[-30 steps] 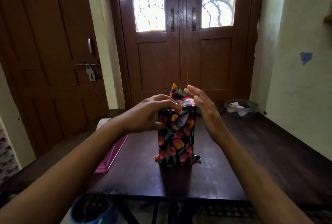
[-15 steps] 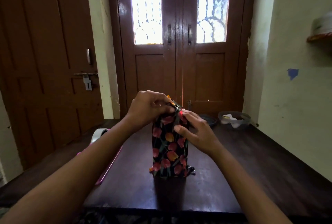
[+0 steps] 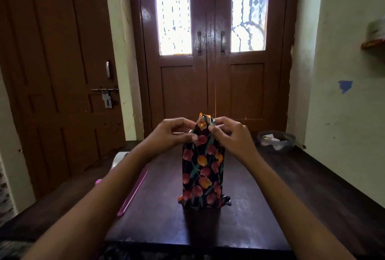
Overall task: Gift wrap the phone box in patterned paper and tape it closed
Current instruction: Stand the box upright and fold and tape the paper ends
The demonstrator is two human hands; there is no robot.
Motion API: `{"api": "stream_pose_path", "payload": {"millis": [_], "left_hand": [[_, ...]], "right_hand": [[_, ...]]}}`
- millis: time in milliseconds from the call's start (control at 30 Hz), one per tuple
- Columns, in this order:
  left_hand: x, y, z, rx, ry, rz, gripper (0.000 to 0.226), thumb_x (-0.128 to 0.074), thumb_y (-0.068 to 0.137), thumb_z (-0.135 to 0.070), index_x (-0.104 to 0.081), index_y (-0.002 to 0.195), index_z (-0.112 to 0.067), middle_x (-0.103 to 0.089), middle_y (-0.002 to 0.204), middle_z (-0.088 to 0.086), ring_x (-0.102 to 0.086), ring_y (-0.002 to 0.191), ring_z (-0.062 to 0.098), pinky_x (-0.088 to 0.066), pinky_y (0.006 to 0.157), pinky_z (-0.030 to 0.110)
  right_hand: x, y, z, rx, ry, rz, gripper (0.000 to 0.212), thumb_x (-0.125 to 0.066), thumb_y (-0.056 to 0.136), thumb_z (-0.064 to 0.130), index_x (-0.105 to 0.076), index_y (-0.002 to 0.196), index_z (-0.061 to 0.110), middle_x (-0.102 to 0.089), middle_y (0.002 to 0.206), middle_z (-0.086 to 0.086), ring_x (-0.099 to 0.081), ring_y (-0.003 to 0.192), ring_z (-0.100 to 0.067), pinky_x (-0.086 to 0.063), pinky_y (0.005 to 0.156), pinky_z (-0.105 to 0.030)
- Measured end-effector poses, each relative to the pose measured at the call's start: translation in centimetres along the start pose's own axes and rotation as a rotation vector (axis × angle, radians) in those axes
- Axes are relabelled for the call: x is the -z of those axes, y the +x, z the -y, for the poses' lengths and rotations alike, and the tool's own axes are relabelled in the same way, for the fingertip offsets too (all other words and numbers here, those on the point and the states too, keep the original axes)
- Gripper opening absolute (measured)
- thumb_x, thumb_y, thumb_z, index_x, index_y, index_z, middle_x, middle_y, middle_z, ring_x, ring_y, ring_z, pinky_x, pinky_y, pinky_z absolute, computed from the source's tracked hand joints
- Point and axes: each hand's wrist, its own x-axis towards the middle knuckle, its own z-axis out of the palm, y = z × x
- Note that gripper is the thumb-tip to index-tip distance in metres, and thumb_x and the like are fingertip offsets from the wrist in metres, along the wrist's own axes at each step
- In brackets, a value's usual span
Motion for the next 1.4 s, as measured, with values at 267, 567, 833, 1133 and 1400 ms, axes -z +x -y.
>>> {"api": "stream_pose_path", "payload": {"millis": [267,567,833,1133,1400], "left_hand": [[-1.2,-0.2,1.0,-0.013,-0.005,-0.171,0.016,-0.074,0.075,-0.012,-0.062,0.087,-0.010,-0.068,0.092,0.004,-0.066,0.091,0.013,-0.055,0.087,0.033],[-1.6,0.4,1.0,-0.120,0.077,-0.190,0.021,-0.073,0.076,-0.006,-0.058,0.069,-0.018,-0.068,0.080,-0.008,-0.067,0.091,0.004,-0.056,0.076,0.021],[-1.1,0.5,1.0,-0.038,-0.040,-0.207,0.014,-0.067,0.082,-0.026,-0.060,0.087,-0.015,-0.070,0.081,-0.003,-0.069,0.079,0.008,-0.055,0.069,0.020],[-1.7,0.8,0.7,0.011,-0.061,-0.228,0.008,-0.061,0.088,-0.020,-0.063,0.081,-0.019,-0.068,0.077,-0.003,-0.067,0.079,0.010,-0.056,0.073,0.026],[-0.4,0.9,-0.1,0.123,-0.065,-0.131,0.011,-0.064,0.086,-0.023,-0.060,0.095,-0.019,-0.068,0.090,0.003,-0.066,0.090,0.018,-0.055,0.077,0.029]], "right_hand": [[1.4,2.9,3.1,0.093,-0.039,0.183,0.012,-0.067,0.082,0.034,-0.071,0.089,0.026,-0.066,0.080,0.019,-0.059,0.074,0.007,-0.039,0.063,-0.007],[-0.7,3.6,4.2,-0.457,0.435,-0.075,0.025,-0.067,0.076,0.016,-0.059,0.053,0.013,-0.058,0.056,-0.003,-0.057,0.061,-0.018,-0.051,0.066,-0.031],[-0.1,3.2,2.8,-0.181,0.151,0.038,0.037,-0.062,0.081,0.050,-0.071,0.080,0.014,-0.071,0.080,-0.002,-0.067,0.080,-0.016,-0.053,0.075,-0.030],[0.9,3.4,1.8,-0.111,0.295,0.114,0.006,-0.069,0.081,0.019,-0.069,0.088,0.018,-0.070,0.087,0.000,-0.067,0.080,-0.009,-0.053,0.065,-0.016],[-0.1,2.9,2.2,-0.290,0.588,0.069,0.004,-0.068,0.082,0.014,-0.068,0.086,0.014,-0.070,0.087,-0.011,-0.067,0.077,-0.016,-0.055,0.066,-0.023]]}}
